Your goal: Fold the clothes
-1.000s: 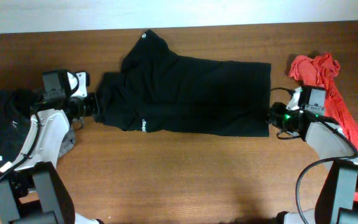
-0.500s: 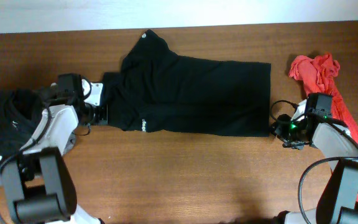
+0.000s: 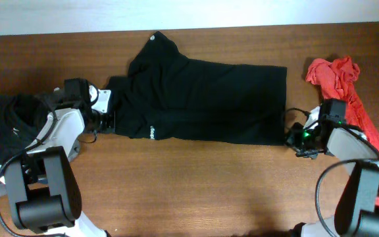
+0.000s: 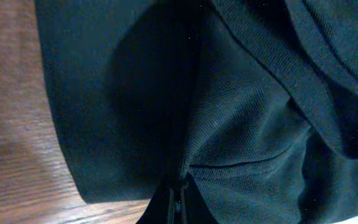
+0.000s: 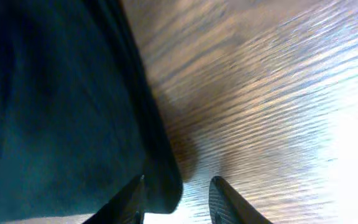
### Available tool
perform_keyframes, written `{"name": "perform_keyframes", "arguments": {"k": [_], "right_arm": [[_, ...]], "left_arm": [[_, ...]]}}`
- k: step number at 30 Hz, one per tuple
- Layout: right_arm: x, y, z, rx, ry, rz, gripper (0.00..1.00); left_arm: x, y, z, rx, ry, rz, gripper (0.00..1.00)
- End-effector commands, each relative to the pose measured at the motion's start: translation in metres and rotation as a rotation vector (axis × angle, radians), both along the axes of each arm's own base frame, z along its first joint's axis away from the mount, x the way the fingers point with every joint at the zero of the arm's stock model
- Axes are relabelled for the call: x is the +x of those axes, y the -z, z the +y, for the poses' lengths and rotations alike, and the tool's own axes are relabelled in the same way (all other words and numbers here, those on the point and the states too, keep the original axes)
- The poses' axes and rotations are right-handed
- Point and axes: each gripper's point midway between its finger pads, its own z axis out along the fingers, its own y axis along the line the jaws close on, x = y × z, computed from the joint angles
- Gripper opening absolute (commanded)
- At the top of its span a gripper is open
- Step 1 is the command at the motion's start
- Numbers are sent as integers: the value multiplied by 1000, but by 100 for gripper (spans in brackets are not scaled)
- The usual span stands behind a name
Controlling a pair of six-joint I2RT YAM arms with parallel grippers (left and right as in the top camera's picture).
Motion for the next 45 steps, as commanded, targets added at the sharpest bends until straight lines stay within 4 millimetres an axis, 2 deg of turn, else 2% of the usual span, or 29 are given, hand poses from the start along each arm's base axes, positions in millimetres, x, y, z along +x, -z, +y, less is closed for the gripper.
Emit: {"name": "perform_keyframes", "arguments": {"k": [1, 5, 9, 12, 17, 23, 32, 34, 36, 37, 39, 45], "right_arm": [[0, 8, 15, 59, -35, 20, 34], [5, 16, 23, 82, -81, 2, 26], [-2, 19, 18, 58, -70, 36, 4], [-7, 20, 4, -12, -51, 65, 4], [-19, 10, -28, -133, 23, 101, 4], [-18, 2, -32, -135, 39, 80, 4], [-22, 3, -31, -135, 34, 94, 4], [-23, 3, -31, -133, 33, 100, 8], [-23, 2, -29, -130, 13, 94, 22], [-23, 2, -29, -128, 8, 91, 30], [-22, 0, -30, -130, 10, 86, 40], [-17, -15, -32, -140, 13, 55, 42]], "left_arm": [[8, -5, 3, 9, 4, -23, 1], [8, -6, 3, 9, 4, -24, 1], [7, -7, 3, 9, 4, -23, 1], [8, -13, 6, 21, -10, -31, 1], [4, -27, 33, 81, -105, -40, 1], [-1, -45, 53, 74, -182, -66, 0], [-11, -56, 61, 116, -204, -59, 0], [-12, -56, 61, 115, -204, -55, 12], [-13, -55, 61, 115, -204, -48, 31], [-14, -55, 60, 114, -204, -45, 35], [-16, -54, 60, 113, -204, -37, 36], [-23, -55, 58, 98, -226, -9, 35]]}}
